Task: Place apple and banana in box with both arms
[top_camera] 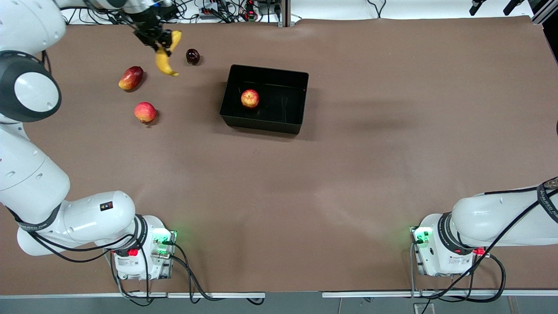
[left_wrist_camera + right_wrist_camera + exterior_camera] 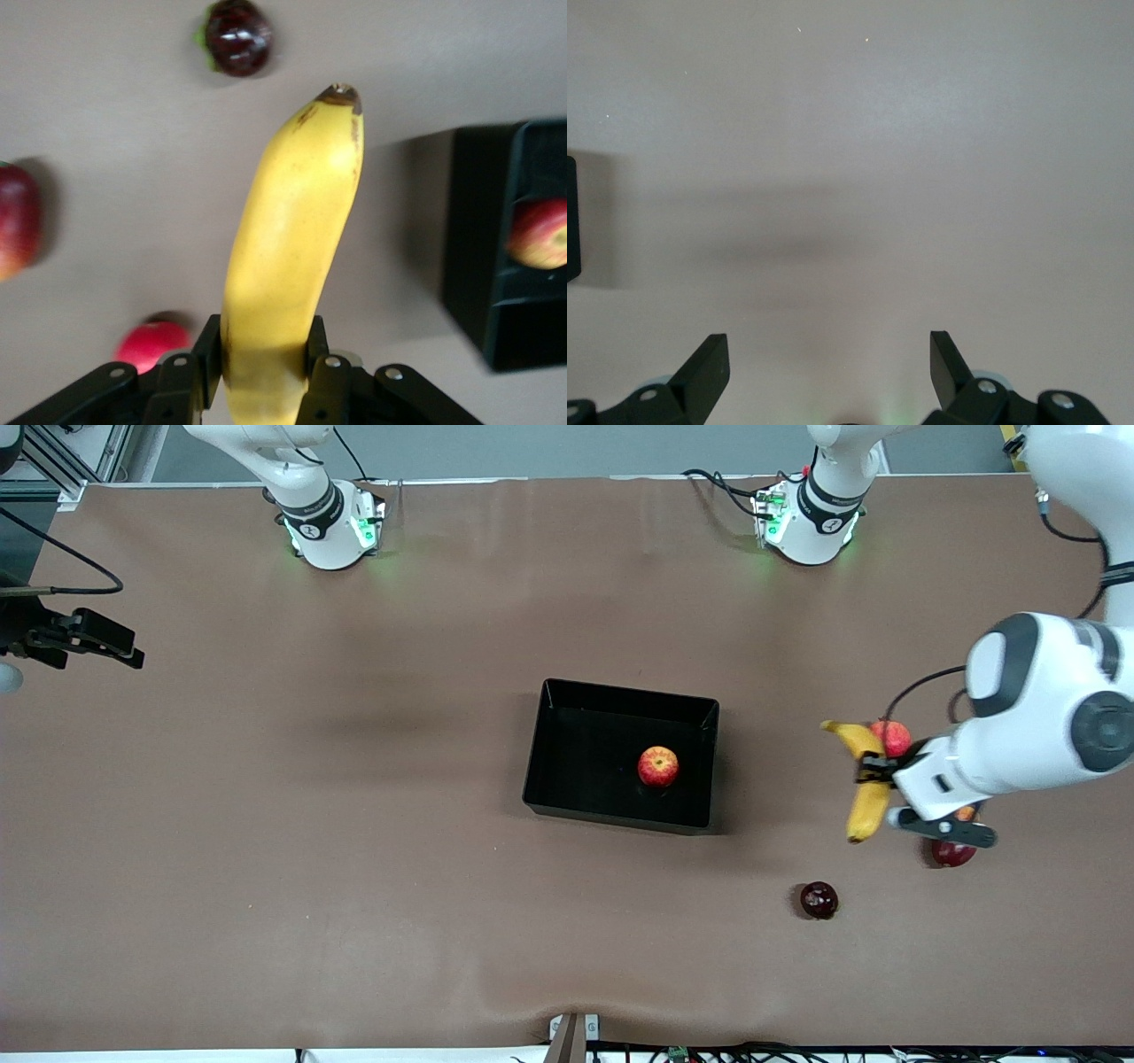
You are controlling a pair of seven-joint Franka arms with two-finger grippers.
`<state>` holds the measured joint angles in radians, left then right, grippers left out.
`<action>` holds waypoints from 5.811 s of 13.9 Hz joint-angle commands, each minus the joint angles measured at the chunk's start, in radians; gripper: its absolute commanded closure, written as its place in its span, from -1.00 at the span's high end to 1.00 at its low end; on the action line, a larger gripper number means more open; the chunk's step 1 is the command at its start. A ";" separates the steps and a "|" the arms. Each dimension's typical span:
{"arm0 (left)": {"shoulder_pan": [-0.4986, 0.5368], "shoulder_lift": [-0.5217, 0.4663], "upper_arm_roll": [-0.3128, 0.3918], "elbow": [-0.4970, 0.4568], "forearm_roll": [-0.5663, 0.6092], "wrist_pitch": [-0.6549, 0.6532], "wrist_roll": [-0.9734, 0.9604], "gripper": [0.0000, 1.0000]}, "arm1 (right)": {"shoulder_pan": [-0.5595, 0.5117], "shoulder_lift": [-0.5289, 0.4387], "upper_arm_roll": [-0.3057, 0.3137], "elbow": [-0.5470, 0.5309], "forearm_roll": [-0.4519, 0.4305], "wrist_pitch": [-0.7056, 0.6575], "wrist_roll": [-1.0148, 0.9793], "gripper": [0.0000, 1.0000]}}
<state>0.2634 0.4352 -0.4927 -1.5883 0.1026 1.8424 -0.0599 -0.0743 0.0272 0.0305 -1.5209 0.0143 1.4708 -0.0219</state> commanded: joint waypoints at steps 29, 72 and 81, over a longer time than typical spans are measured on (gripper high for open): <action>-0.559 0.346 0.025 0.200 0.040 0.156 -1.066 -0.49 | -0.036 0.003 0.000 0.031 -0.008 -0.007 0.014 1.00; -0.162 -0.196 0.125 0.176 0.052 -0.324 -0.536 1.00 | -0.035 0.003 0.000 0.031 -0.010 -0.014 0.011 1.00; -0.215 -0.374 0.311 0.056 0.033 -0.328 -0.171 1.00 | -0.035 0.002 0.000 0.031 -0.011 -0.014 0.011 1.00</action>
<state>0.1009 0.1337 -0.2665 -1.4672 0.1493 1.5111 -0.2989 -0.0935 0.0272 0.0174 -1.5039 0.0132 1.4690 -0.0205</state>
